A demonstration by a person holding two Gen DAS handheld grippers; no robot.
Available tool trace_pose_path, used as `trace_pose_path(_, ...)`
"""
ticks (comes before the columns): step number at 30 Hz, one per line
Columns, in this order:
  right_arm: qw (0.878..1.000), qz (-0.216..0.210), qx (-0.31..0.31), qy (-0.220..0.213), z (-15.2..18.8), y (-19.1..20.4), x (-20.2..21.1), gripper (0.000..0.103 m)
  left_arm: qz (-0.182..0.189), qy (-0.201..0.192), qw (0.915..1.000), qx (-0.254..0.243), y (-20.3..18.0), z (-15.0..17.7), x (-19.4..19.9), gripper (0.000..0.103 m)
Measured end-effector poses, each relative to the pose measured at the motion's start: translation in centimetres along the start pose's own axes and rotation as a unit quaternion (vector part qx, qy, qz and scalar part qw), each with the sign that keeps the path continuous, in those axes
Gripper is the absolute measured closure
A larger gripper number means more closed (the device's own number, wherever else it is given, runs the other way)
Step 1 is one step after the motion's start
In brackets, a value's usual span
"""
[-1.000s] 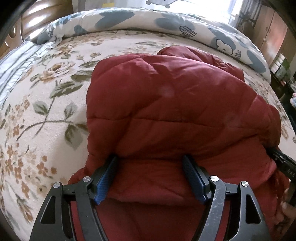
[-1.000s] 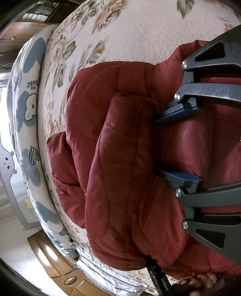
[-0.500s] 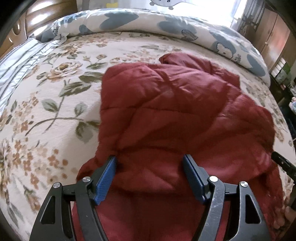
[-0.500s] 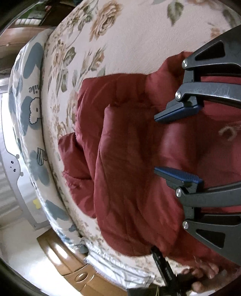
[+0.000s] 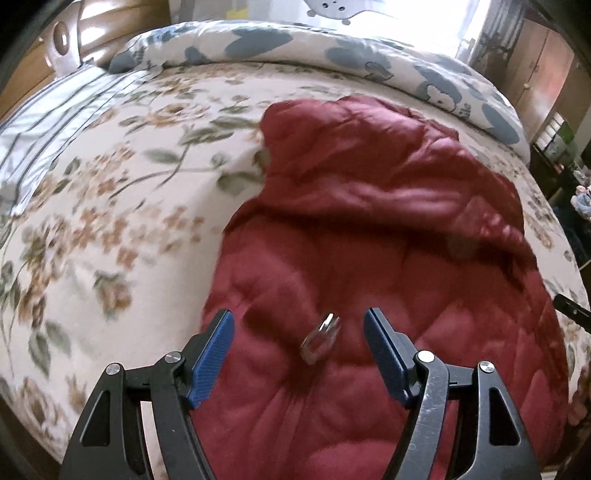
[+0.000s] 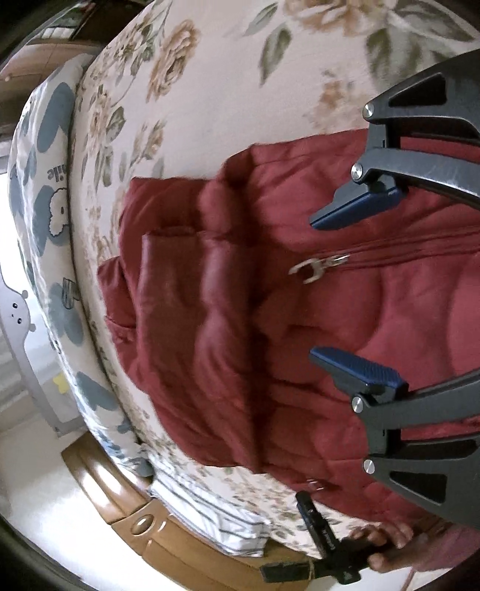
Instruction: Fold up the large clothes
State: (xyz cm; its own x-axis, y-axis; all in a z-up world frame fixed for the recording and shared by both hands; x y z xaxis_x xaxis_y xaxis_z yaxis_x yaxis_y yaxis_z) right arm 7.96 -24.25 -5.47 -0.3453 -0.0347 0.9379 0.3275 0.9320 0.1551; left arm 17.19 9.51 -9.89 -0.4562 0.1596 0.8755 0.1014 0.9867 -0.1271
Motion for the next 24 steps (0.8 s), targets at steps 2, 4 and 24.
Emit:
trace_pose_path(2, 1.000, 0.011, 0.001, 0.000, 1.0, -0.5, 0.8, 0.034, -0.002, 0.000, 1.0000, 0.006, 0.5, 1.0, 1.0, 0.031)
trace_pose_path(4, 1.000, 0.022, -0.001, -0.005, 2.0, -1.2, 1.8, 0.034, 0.000, 0.000, 0.9999, 0.014, 1.0, 2.1, 2.0, 0.031)
trace_pose_path(24, 0.996, 0.022, -0.083, 0.014, 11.0, -8.8, 7.0, 0.030, 0.036, 0.032, 0.9983, 0.032, 4.6, 9.2, 5.7, 0.030)
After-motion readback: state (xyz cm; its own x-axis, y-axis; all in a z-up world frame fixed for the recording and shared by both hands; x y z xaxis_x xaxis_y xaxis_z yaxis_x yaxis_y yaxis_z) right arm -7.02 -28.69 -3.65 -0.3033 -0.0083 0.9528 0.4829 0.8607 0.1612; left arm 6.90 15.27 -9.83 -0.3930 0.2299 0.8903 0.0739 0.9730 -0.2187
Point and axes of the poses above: each gripper's, at about its wrist camera, not at the fingertips, and x roughly against the way its jaws point, y to its left, z to its underside, the point moved 1 cm from there along -x, roughly the way its jaws point, and after that the axes turned 4 degrees about -x, right-handed, at the moved point
